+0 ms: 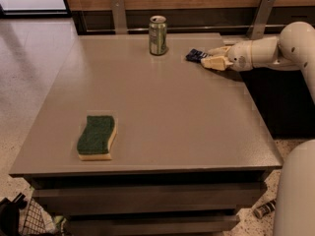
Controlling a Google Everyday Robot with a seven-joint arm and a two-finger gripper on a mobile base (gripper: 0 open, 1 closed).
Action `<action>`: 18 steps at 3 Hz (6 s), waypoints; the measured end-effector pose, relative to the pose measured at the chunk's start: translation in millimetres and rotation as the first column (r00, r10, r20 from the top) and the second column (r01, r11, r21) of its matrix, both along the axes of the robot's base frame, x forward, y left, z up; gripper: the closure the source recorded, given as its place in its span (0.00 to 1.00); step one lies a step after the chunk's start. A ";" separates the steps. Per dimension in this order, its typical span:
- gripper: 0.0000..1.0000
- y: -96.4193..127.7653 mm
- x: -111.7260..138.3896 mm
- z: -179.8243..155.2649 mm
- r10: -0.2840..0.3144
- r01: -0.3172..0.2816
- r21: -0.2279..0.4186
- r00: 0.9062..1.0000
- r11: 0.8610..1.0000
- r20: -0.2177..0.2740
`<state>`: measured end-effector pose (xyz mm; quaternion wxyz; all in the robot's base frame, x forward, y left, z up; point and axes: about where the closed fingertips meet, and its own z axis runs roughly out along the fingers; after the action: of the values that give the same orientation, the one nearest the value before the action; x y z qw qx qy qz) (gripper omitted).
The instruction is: Move rxbar blueberry near sponge
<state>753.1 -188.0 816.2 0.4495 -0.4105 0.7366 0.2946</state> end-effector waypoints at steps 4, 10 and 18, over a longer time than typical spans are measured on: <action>1.00 0.0 -0.3 1.6 -0.001 0.001 0.000 1.000 1.000 0.008; 1.00 4.3 -184.8 92.6 0.156 -0.113 -0.174 0.954 0.978 0.255; 0.21 197.3 -351.1 13.7 0.463 -0.447 -0.146 0.880 0.883 0.104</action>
Offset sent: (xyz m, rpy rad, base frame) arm -0.0274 -0.0350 0.1244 -0.1282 -0.4050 -0.1376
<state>402.1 9.3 829.8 0.3918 -0.6168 0.6033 0.3196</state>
